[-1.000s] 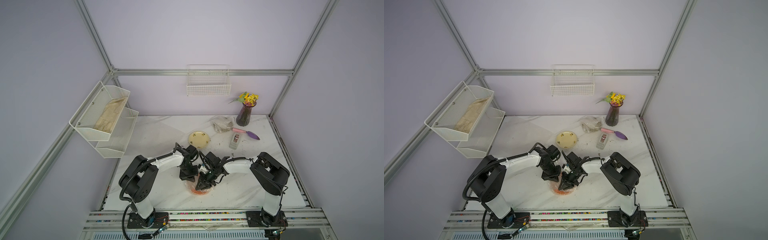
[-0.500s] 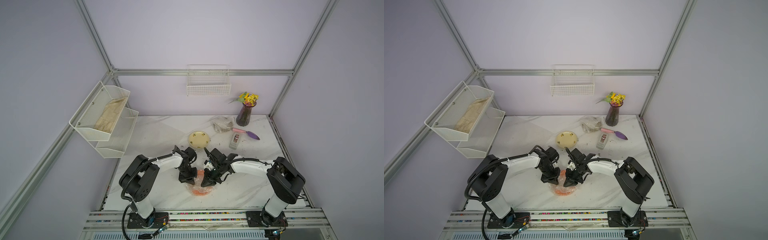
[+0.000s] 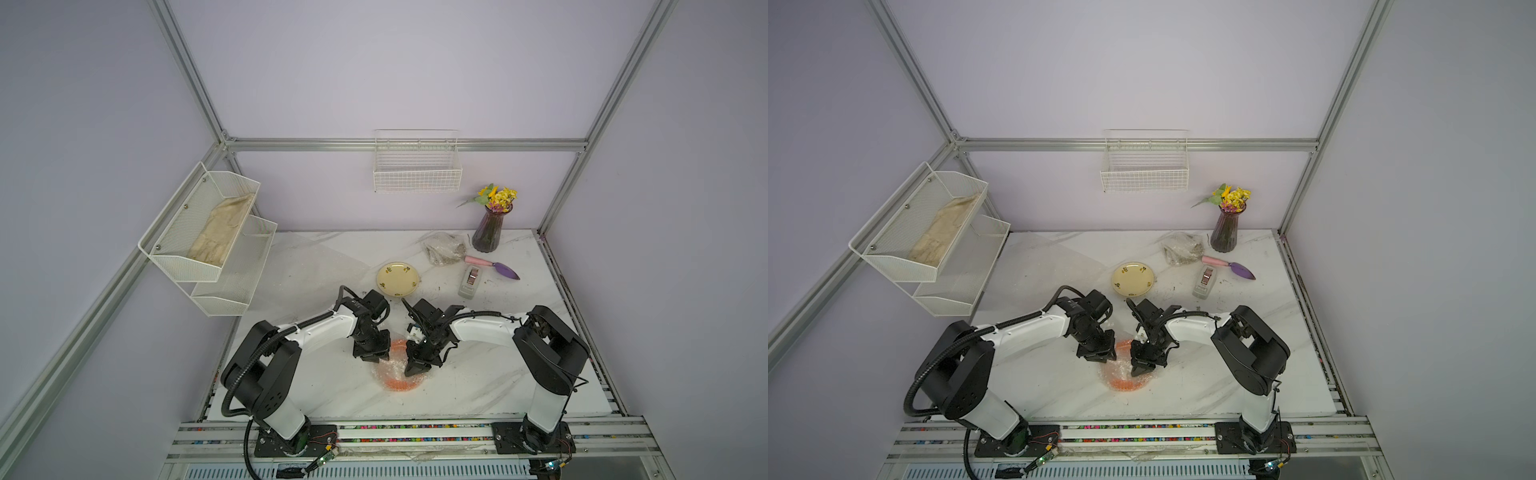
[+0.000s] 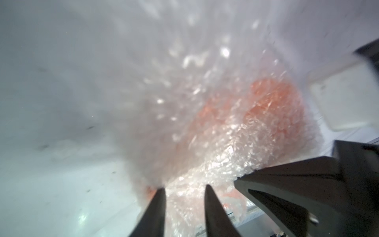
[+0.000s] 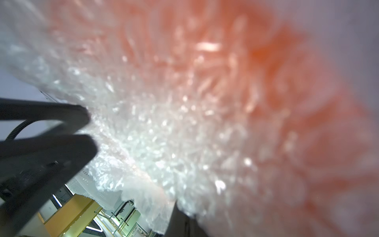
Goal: Wrap dinner plates in bubble wrap
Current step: Wrap the plate in the bubble wrap.
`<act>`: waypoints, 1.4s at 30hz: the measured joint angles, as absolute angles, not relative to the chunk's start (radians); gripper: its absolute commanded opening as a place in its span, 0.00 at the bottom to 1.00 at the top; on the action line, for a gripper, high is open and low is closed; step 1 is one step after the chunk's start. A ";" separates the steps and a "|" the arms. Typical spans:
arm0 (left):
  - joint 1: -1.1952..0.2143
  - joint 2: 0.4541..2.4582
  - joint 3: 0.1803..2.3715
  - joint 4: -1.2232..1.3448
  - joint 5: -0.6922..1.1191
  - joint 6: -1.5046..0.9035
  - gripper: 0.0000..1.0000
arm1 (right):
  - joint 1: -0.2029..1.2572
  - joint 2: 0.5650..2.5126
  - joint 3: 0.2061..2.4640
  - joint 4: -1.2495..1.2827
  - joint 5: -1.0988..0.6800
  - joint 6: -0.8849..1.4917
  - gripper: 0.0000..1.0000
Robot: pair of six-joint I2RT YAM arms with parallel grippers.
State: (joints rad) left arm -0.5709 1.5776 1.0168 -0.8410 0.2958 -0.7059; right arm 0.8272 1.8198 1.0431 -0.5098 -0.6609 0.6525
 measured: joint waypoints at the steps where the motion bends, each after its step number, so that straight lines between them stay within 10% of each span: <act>1: -0.541 1.570 1.044 -0.855 0.281 -0.691 0.62 | 0.826 1.820 1.044 -0.510 -0.661 0.648 0.00; 13: -0.347 1.790 1.345 -0.867 0.299 -0.511 0.68 | 0.825 1.826 1.048 -0.513 -0.664 0.641 0.00; 24: -0.310 1.918 1.423 -0.899 0.258 -0.451 0.01 | 0.825 1.826 1.045 -0.506 -0.666 0.645 0.00; 42: -0.307 2.066 1.806 -0.959 0.381 -0.399 0.00 | 0.781 1.962 1.172 -0.285 -0.636 0.775 0.00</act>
